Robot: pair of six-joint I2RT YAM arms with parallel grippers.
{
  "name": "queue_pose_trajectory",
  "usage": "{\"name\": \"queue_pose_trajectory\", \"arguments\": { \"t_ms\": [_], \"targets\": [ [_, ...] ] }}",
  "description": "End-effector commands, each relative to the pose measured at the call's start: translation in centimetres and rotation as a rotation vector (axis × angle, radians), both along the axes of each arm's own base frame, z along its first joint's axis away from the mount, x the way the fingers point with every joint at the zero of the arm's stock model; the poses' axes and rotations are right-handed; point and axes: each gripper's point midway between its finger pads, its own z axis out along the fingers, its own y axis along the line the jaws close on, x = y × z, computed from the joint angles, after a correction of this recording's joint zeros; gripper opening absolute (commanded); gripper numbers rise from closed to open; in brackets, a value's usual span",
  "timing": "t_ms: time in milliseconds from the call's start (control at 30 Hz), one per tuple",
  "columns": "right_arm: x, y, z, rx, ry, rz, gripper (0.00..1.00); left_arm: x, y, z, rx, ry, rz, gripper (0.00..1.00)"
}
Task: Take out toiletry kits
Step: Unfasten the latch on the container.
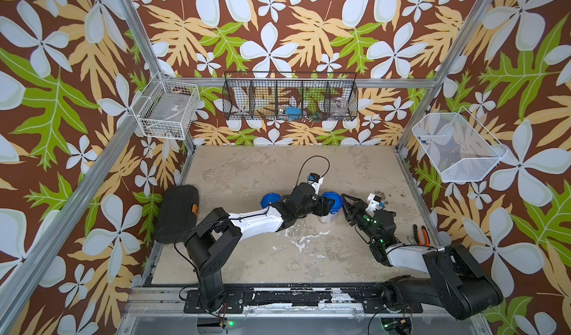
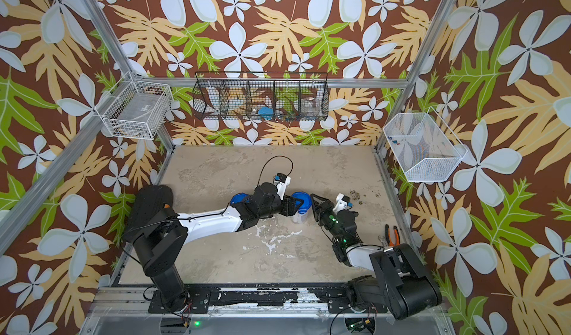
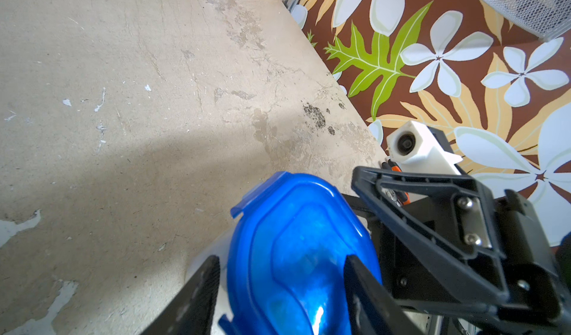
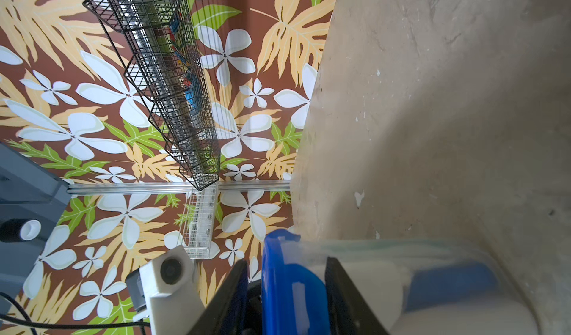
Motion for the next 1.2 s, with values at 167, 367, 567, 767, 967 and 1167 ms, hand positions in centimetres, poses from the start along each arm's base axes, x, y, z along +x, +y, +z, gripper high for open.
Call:
{"name": "queue_pose_trajectory", "arguments": {
  "t_ms": [167,367,567,767,967,1167],
  "targets": [
    [-0.7,0.4,-0.8,0.118,0.068,-0.013,0.47,-4.7,6.1,-9.7,0.406,0.271,-0.011,0.65],
    [-0.6,0.4,-0.1,0.105,0.048,-0.009,0.42,-4.6,6.1,-9.5,0.408,0.268,-0.009,0.65],
    [0.3,0.5,0.5,0.047,0.027,-0.014,0.15,-4.7,6.4,-10.1,0.424,0.272,-0.006,0.65],
    [1.0,0.4,0.7,-0.024,-0.004,-0.014,0.19,-5.0,6.7,-10.9,0.443,0.281,-0.012,0.65],
    [1.6,-0.3,1.9,-0.116,-0.033,0.006,0.45,-4.0,6.9,-9.8,0.458,0.263,0.023,0.67],
    [1.5,-3.1,1.6,-0.476,0.115,0.028,0.50,-1.1,5.7,-5.1,0.367,0.219,0.061,0.74]
  ]
}}
